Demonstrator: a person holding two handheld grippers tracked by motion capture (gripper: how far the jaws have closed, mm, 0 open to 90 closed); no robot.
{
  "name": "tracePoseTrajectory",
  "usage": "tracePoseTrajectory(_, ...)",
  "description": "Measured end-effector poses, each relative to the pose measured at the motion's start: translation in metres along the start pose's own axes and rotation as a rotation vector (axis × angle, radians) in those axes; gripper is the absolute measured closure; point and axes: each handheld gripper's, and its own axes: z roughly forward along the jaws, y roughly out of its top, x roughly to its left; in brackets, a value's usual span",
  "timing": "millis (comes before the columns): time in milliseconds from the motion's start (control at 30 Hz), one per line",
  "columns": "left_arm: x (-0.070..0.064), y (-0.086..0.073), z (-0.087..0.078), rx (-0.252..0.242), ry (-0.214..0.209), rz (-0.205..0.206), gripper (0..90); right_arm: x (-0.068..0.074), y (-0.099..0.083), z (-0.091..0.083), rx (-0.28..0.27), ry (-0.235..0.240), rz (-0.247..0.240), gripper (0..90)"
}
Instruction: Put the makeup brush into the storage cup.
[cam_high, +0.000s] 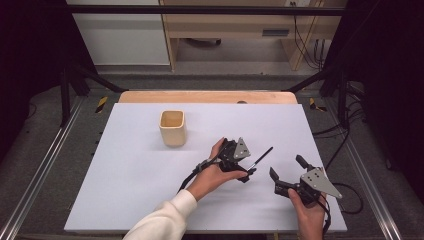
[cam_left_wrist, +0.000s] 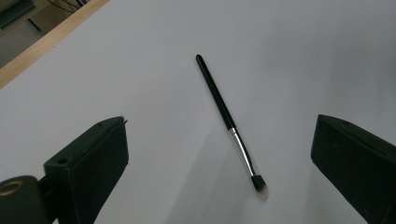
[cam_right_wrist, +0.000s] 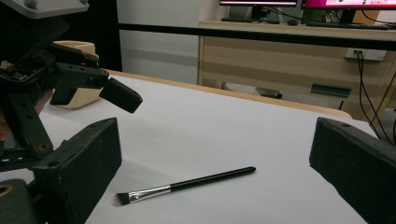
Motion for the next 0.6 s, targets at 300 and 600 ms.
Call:
tracePoseTrajectory(300, -0.001, 0.000, 0.012, 0.025, 0.013, -0.041, 7.7, 0.000, -0.001, 0.001, 0.006, -0.002, -0.007, 2.7)
tracePoseTrajectory(600, -0.003, -0.002, 0.026, 0.049, 0.013, -0.055, 11.2, 0.001, -0.001, 0.001, 0.010, -0.001, -0.008, 2.6)
